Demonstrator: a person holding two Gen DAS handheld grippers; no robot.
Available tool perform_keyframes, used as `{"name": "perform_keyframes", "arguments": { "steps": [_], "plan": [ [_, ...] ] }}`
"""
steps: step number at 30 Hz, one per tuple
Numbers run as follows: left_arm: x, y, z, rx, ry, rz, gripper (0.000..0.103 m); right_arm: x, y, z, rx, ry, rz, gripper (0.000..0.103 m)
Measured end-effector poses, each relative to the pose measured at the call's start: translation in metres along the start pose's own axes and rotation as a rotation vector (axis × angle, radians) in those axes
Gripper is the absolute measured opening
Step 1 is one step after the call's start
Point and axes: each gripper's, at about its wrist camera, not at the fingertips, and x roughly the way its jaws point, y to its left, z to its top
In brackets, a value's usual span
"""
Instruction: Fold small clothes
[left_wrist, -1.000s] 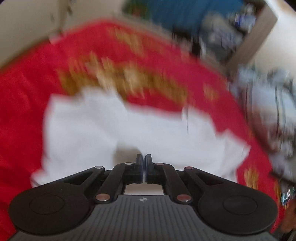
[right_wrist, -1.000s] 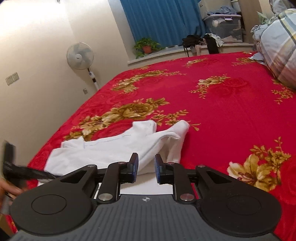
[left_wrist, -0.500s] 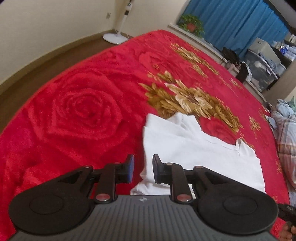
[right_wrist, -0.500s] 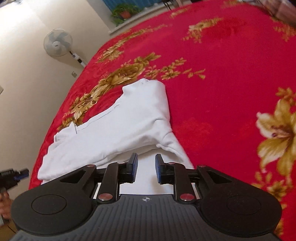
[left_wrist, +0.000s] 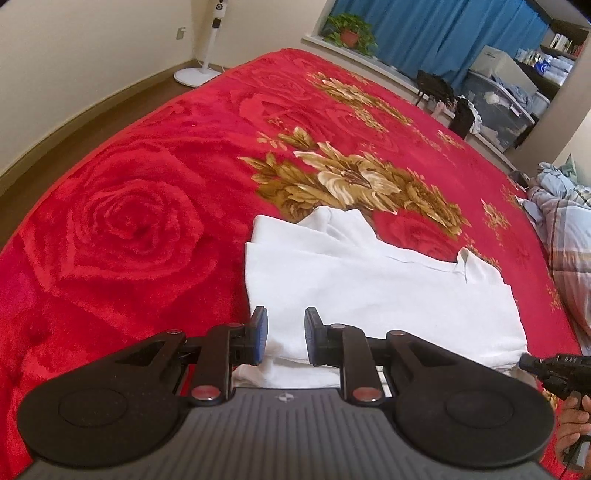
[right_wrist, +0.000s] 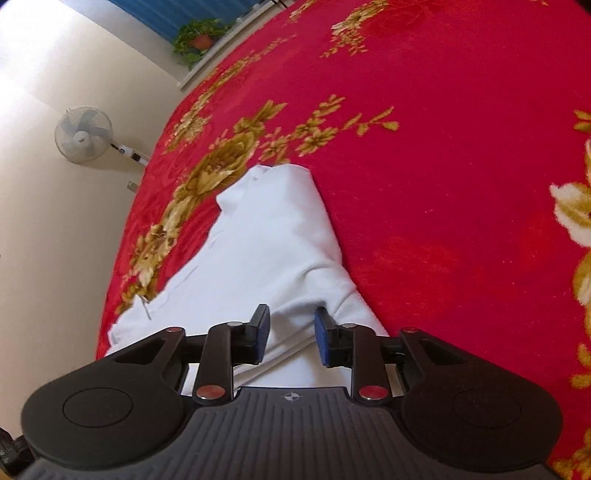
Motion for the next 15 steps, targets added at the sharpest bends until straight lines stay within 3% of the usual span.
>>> {"name": "perform_keyframes", "arguments": {
  "steps": [1, 7, 9, 11, 12, 13, 15],
  "plan": [
    [0.0, 0.0, 0.001, -0.002, -0.001, -0.002, 0.022, -0.001, -0.001, 0.0, 0.001, -0.004, -0.017, 0.0],
    [0.006, -0.006, 0.003, -0.001, 0.007, -0.013, 0.022, -0.017, -0.01, 0.002, 0.041, -0.021, 0.004, 0.0],
    [0.008, -0.01, 0.003, 0.009, 0.008, -0.019, 0.022, -0.02, -0.007, 0.0, 0.045, -0.006, 0.016, 0.005],
    [0.008, -0.013, 0.003, 0.016, 0.009, -0.022, 0.022, -0.014, -0.007, -0.003, 0.062, 0.029, 0.028, 0.025],
    [0.009, -0.014, 0.002, 0.017, 0.01, -0.022, 0.022, -0.009, -0.006, -0.005, 0.064, 0.046, 0.03, 0.049],
    [0.009, -0.015, 0.002, 0.017, 0.01, -0.023, 0.022, -0.005, -0.005, -0.006, 0.058, 0.054, 0.03, 0.057],
    [0.01, -0.016, 0.001, 0.021, 0.013, -0.02, 0.022, 0.002, -0.005, -0.004, 0.058, 0.046, 0.011, 0.056]
  ]
}}
